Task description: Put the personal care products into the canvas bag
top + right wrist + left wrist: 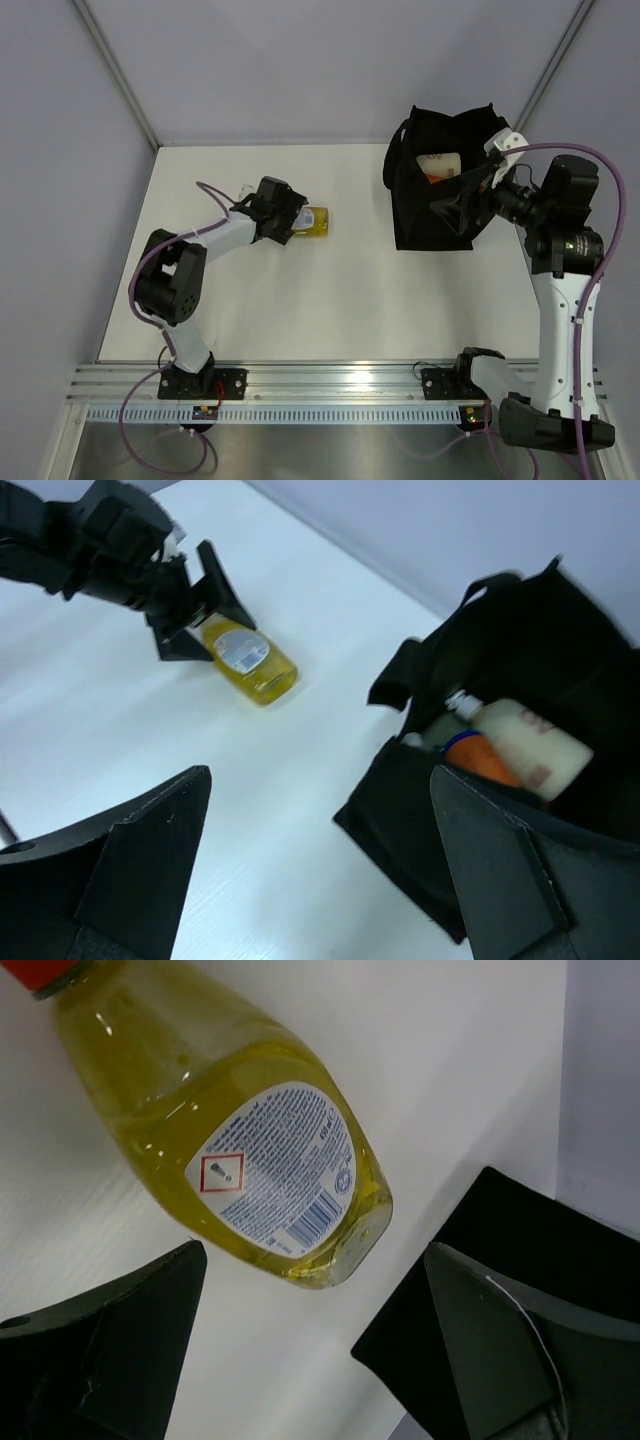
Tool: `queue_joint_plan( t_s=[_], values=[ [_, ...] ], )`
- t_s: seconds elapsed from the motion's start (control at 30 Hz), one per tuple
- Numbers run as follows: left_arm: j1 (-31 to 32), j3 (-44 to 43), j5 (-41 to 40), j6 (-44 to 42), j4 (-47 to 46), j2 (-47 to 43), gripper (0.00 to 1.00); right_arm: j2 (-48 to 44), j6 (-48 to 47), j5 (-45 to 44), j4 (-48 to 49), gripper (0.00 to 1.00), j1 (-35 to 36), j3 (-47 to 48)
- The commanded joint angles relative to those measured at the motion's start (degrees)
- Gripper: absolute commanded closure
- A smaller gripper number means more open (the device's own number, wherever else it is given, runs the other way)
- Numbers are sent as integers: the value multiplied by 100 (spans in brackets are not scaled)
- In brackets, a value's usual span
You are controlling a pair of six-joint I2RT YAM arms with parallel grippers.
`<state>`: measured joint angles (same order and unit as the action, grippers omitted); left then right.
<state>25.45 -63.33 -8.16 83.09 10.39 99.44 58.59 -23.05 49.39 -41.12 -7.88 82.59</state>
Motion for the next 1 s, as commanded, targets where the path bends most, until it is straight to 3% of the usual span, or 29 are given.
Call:
queue_joint_plan(
  t_s=[0.0, 0.2, 0.53, 0.8, 0.93, 0.97],
  values=[
    [-110, -442, 130, 366, -213, 532, 6, -119, 406, 449, 491, 1, 15, -567],
    [-154, -1110, -18, 550, 471, 1226, 6, -365, 433, 484, 421, 0, 15, -814],
    [-365, -2832, -80, 621, 2738, 2456, 1, -515, 749, 739, 606, 1, 15, -920],
    [-620, -3300, 245, 51, 2503, 3099, 3, -576, 934, 924, 615, 1, 15, -867],
    [-664, -3248, 315, -722, 2301, 3117, 26, -612, 855, 976, 465, 1, 15, -771],
    [-690, -3177, 420, -820, 2196, 3021, 43, -620, 863, 1037, 439, 0, 15, -770]
  ],
)
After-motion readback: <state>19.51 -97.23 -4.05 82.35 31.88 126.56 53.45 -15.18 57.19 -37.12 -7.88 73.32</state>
